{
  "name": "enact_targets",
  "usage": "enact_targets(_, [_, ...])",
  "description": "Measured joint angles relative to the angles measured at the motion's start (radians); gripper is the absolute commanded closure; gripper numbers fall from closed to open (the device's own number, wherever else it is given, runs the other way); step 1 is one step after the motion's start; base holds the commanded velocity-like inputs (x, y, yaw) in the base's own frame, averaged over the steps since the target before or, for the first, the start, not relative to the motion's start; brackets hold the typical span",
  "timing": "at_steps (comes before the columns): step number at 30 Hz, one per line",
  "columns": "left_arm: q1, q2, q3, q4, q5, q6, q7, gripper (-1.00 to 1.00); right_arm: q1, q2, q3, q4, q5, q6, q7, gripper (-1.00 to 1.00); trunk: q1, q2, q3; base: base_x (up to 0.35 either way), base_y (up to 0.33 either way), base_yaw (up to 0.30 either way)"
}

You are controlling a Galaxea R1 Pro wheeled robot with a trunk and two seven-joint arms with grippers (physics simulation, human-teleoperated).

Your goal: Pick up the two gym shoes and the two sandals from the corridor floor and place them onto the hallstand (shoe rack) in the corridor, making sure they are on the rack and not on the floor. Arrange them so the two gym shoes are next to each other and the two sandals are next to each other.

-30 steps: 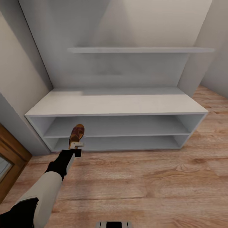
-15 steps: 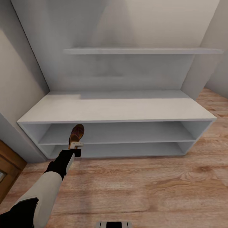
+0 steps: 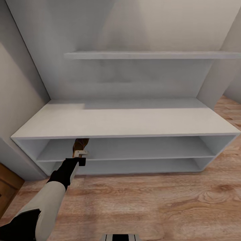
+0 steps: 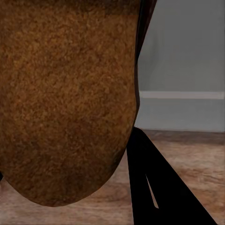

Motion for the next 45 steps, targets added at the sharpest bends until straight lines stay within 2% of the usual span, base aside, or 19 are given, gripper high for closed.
enact_targets(25, [0.000,0.000,0.001,0.000,0.000,0.000,0.001,1.00,0.000,0.000,0.000,0.000,0.000,0.000,0.000,1.00,0.000,0.000,0.000,0.158,0.000,0.000])
enact_targets(45, [0.000,0.000,-0.002,0.001,0.000,0.000,0.000,1.00,0.000,0.000,0.000,0.000,0.000,0.000,0.000,1.00,0.000,0.000,0.000,0.025,0.000,0.000])
